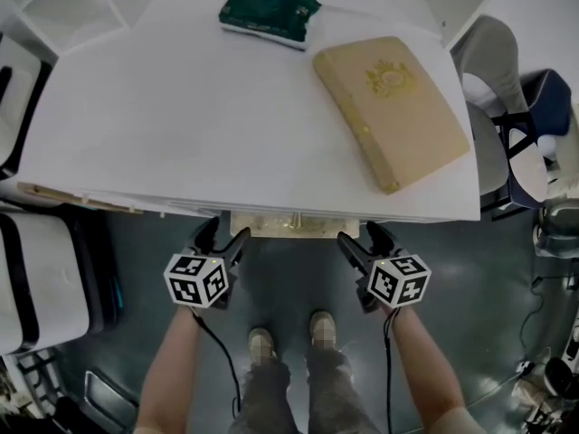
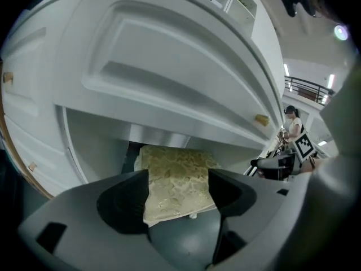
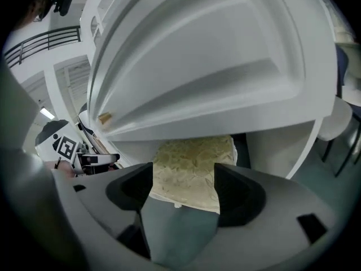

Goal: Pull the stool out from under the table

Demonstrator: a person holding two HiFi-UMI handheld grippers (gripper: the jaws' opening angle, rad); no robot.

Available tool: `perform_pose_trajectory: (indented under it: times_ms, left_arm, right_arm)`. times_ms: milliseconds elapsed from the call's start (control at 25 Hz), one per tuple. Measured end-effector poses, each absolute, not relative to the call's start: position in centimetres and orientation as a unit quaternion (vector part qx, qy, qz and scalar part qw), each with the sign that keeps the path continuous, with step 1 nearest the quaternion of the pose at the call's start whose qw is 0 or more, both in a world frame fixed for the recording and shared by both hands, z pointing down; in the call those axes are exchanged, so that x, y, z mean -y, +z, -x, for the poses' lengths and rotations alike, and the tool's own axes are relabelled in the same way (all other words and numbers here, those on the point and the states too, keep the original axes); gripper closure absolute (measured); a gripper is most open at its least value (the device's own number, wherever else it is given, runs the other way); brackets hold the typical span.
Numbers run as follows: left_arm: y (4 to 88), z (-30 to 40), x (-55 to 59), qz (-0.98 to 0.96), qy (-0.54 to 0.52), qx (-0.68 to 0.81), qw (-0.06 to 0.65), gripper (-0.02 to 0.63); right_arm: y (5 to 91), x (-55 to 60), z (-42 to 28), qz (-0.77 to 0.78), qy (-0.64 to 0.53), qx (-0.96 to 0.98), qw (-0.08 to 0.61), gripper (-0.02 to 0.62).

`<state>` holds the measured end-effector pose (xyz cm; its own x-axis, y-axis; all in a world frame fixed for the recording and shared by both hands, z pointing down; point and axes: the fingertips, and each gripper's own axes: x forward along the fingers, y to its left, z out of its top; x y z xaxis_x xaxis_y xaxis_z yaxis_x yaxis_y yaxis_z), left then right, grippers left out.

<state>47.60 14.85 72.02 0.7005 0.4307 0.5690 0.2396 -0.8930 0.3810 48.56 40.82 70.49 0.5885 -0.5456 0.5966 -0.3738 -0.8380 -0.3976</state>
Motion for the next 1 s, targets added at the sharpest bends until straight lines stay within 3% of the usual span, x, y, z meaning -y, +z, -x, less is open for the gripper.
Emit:
perform_pose_trajectory:
  times_ms: [320,600,1000]
  left_arm:
    - [78.7,-50.4,-15.3,-0.911,0.325,-0.190,0.168,0.264]
    - [84.1,-52.4,-14.7,-0.900,0.334,-0.184,0.213,0.179]
    - [87.4,-54.4,-15.3,-0.862,0.364,-0.216,0.278,0.117]
  right_arm:
    - [76.7,-41.7,-50.7,0.891,-0.344,-0.247,0.161,0.214]
    - [82.0,-43.4,-52.6,0.897,-0.346,-0.211,0.176,0.177]
    - [85.4,-43.5,-54.6,0.887,-0.343,-0.219,0.218,0.147]
